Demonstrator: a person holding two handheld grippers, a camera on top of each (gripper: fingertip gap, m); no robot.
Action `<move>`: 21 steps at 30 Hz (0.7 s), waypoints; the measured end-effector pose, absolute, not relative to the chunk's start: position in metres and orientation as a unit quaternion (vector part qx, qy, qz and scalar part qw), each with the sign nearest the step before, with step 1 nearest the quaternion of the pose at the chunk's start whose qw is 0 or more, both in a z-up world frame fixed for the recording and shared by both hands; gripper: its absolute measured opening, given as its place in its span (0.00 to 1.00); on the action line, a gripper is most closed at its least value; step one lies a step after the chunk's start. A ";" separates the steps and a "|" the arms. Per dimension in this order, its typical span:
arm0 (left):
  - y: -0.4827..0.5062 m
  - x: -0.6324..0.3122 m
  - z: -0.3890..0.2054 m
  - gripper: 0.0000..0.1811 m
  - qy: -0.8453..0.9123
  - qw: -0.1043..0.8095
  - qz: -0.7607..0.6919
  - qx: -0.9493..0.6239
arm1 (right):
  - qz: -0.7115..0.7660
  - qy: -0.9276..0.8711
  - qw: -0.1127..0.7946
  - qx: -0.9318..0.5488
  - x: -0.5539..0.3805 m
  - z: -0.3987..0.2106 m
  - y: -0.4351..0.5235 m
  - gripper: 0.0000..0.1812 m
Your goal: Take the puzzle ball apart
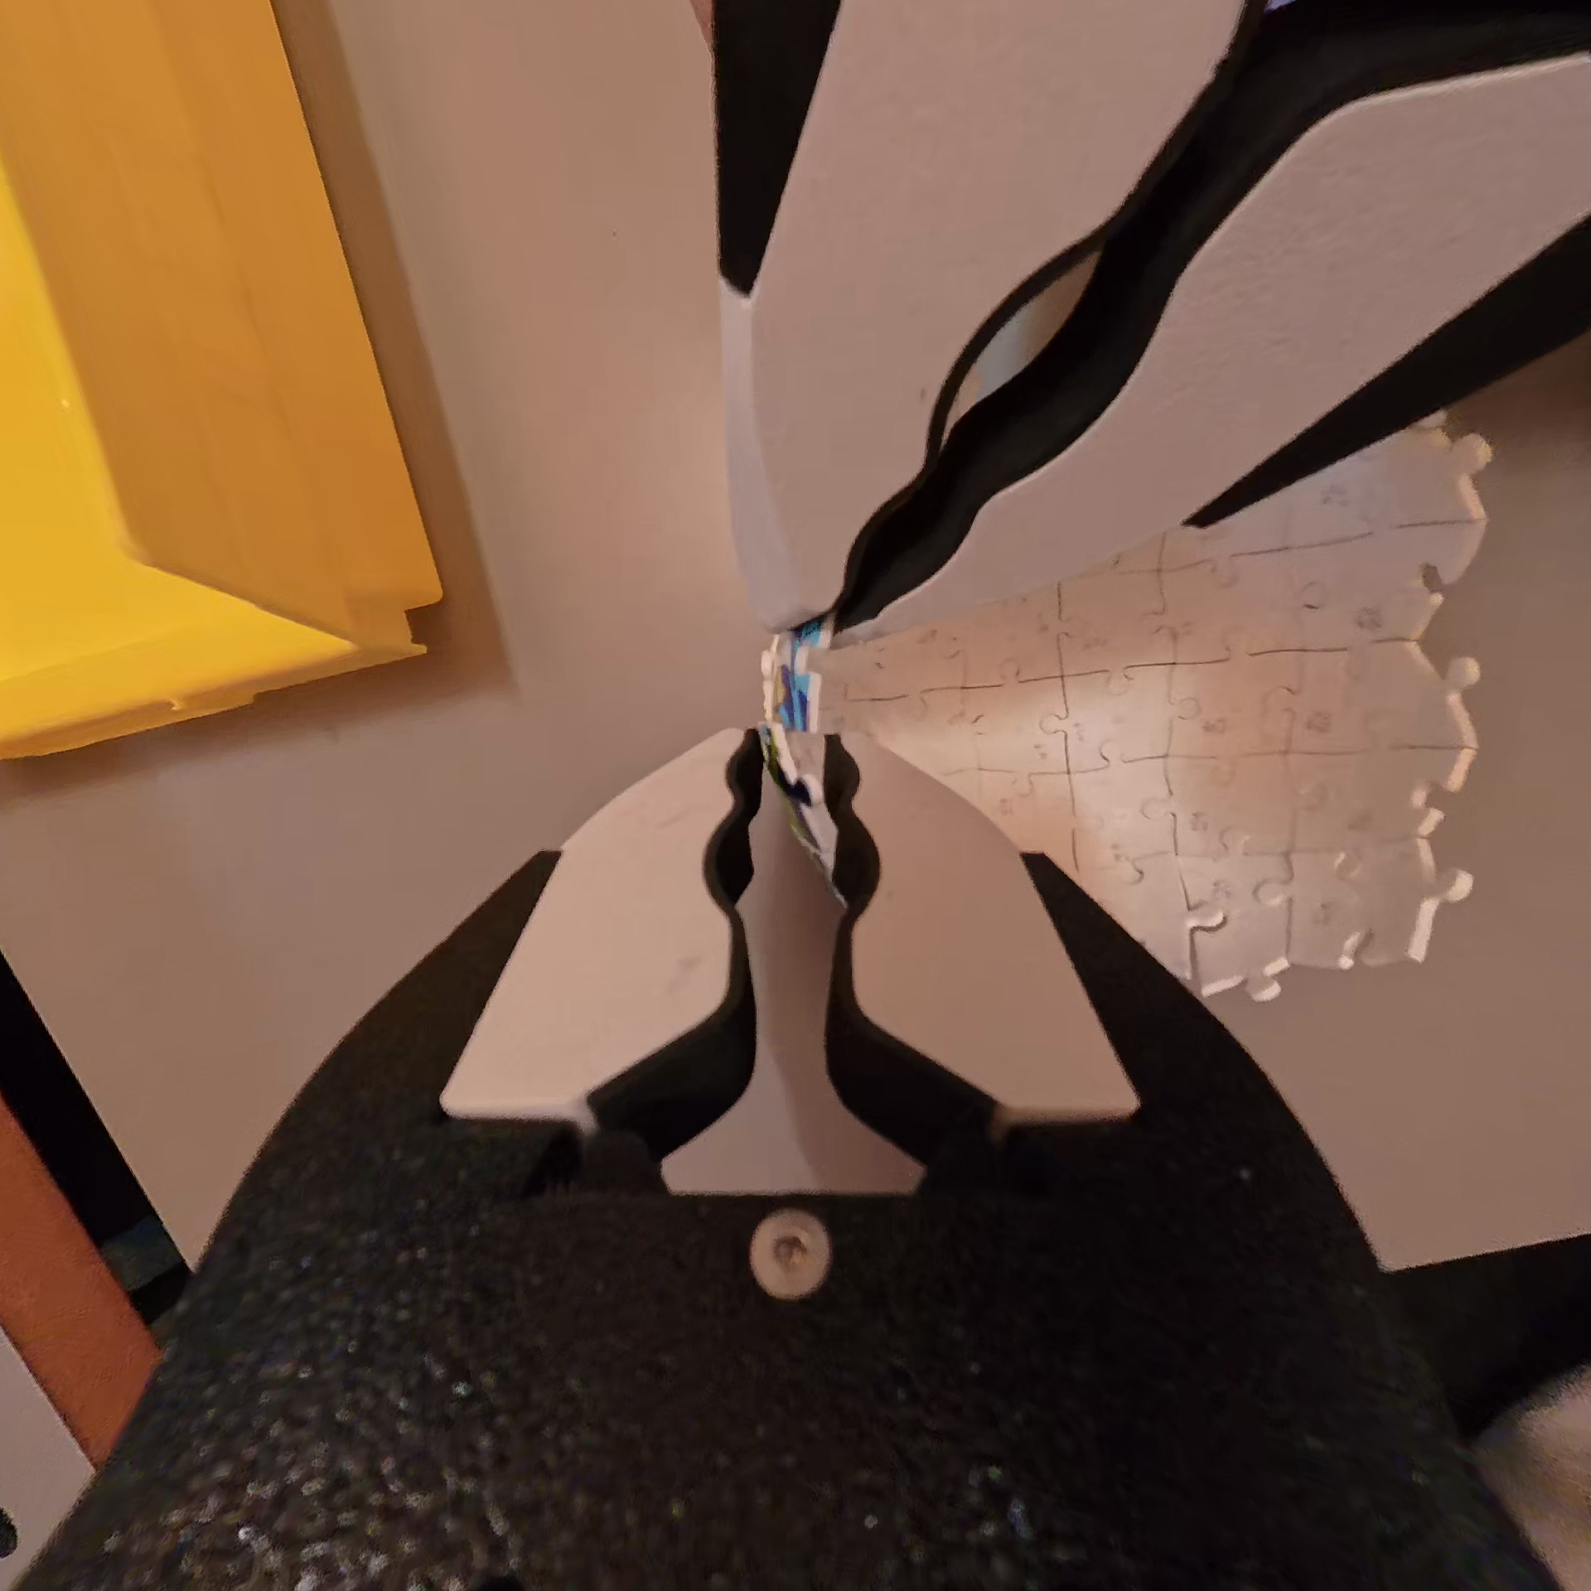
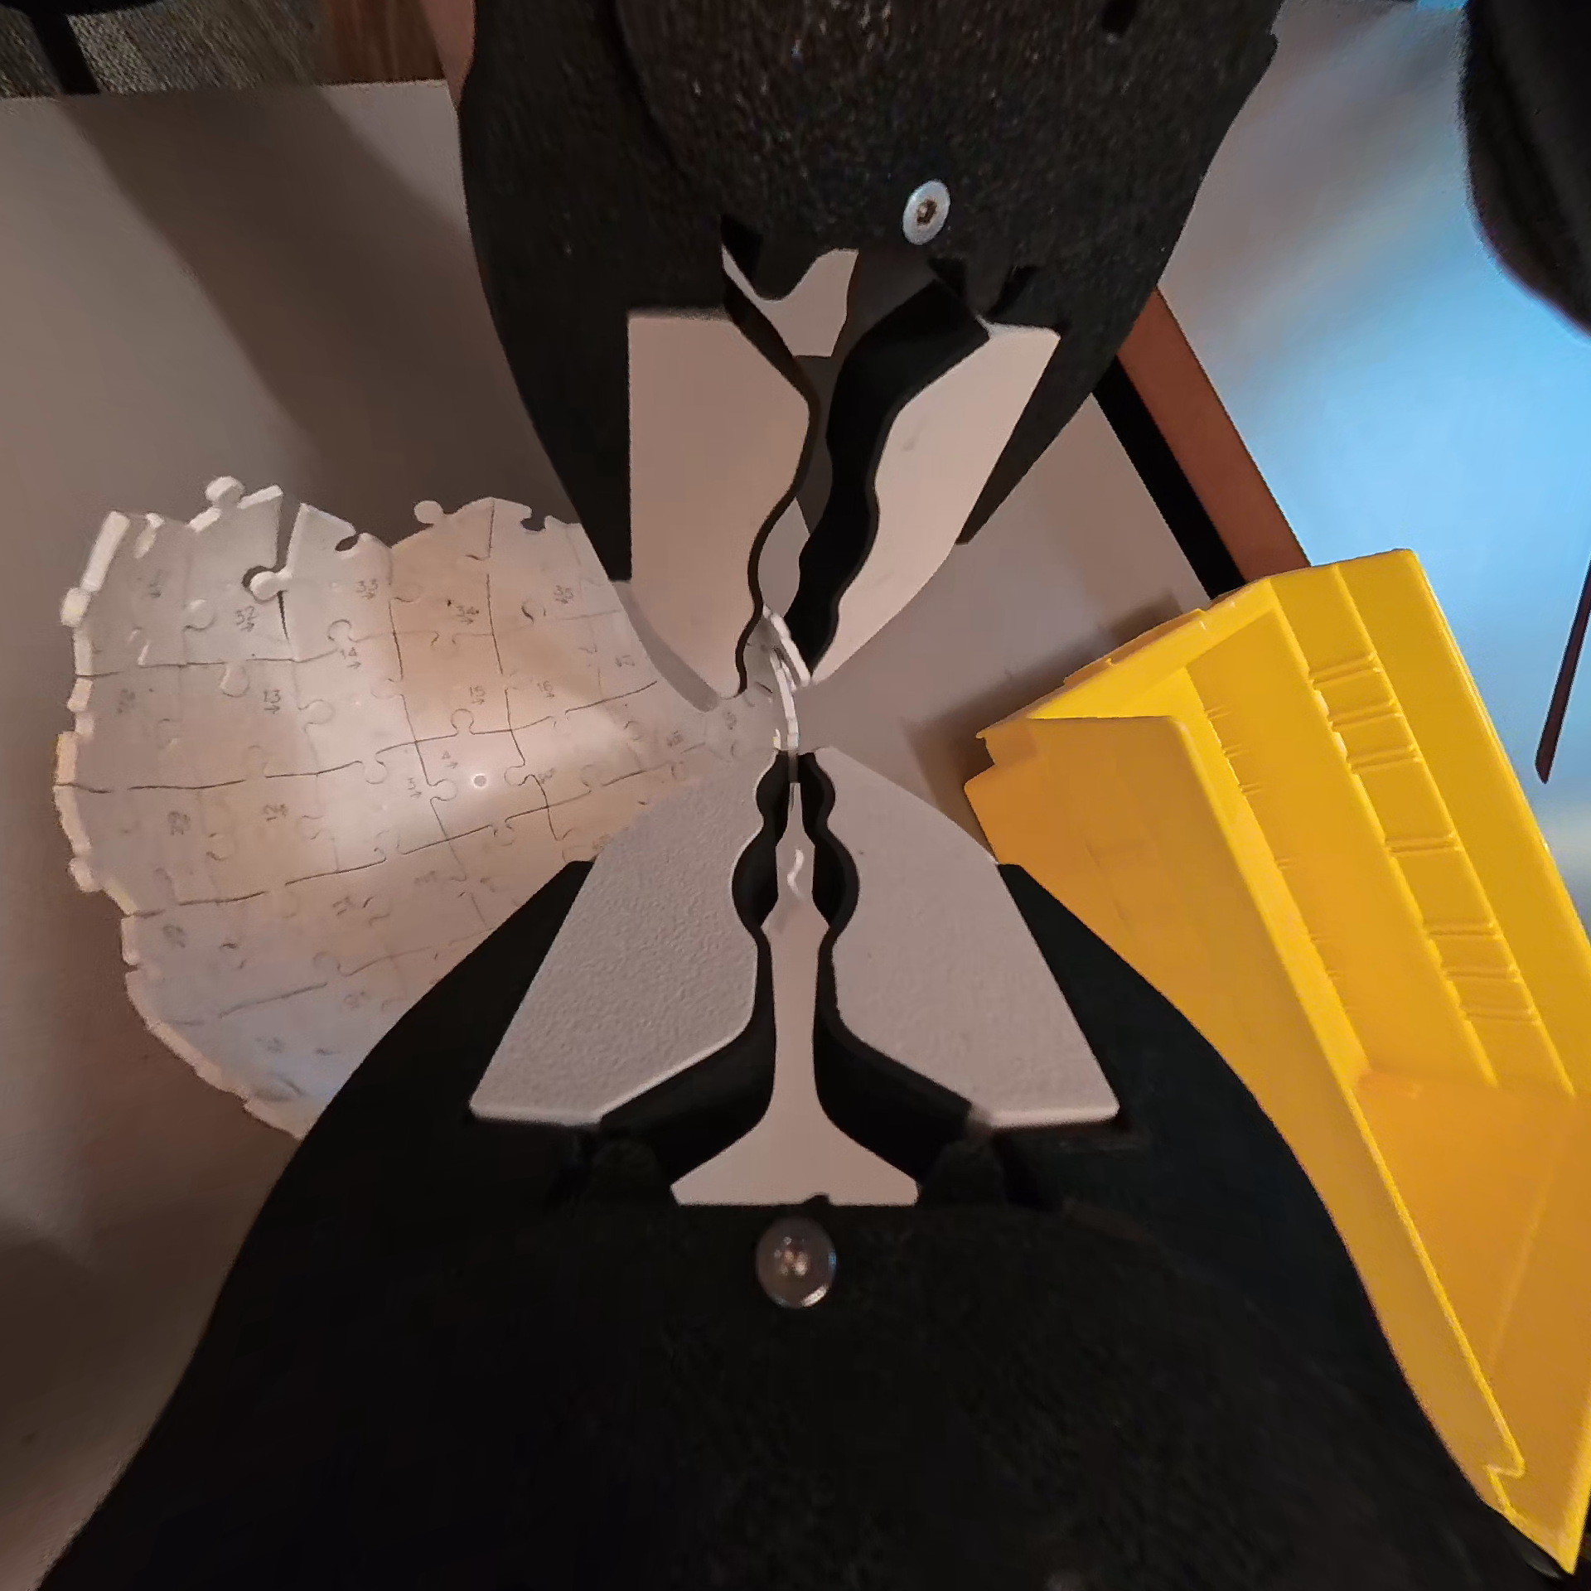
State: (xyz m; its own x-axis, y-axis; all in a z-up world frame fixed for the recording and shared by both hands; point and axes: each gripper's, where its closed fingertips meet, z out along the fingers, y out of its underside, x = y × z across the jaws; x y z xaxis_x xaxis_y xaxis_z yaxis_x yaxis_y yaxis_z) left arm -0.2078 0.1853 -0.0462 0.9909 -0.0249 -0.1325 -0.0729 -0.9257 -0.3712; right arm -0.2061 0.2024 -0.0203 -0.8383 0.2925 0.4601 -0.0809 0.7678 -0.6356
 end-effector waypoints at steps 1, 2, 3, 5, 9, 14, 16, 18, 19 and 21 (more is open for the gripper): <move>0.186 -0.208 -0.046 0.07 0.026 0.193 0.064 -0.979 | 0.336 -0.898 0.278 -0.059 -0.206 -0.020 0.202 0.01; 0.186 -0.208 -0.046 0.07 0.027 0.194 0.065 -0.979 | 0.334 -0.898 0.279 -0.059 -0.207 -0.021 0.202 0.01; 0.186 -0.209 -0.047 0.07 0.028 0.194 0.066 -0.978 | 0.332 -0.899 0.279 -0.059 -0.207 -0.021 0.203 0.01; 0.187 -0.209 -0.047 0.07 0.030 0.193 0.069 -0.978 | 0.325 -0.900 0.284 -0.060 -0.208 -0.022 0.205 0.01; 0.186 -0.211 -0.048 0.07 0.044 0.190 0.081 -0.977 | 0.324 -0.899 0.288 -0.063 -0.210 -0.022 0.206 0.02; 0.186 -0.215 -0.048 0.07 0.062 0.186 0.097 -0.976 | 0.321 -0.899 0.288 -0.072 -0.212 -0.023 0.207 0.01; 0.186 -0.215 -0.048 0.07 0.063 0.188 0.098 -0.975 | 0.319 -0.900 0.288 -0.075 -0.212 -0.023 0.208 0.01; 0.187 -0.215 -0.047 0.07 0.060 0.194 0.097 -0.974 | 0.323 -0.899 0.287 -0.076 -0.212 -0.023 0.207 0.01; 0.188 -0.216 -0.047 0.07 0.058 0.197 0.096 -0.974 | 0.322 -0.899 0.286 -0.077 -0.212 -0.024 0.208 0.01; 0.189 -0.216 -0.046 0.08 0.057 0.201 0.097 -0.973 | 0.321 -0.900 0.284 -0.081 -0.213 -0.025 0.208 0.01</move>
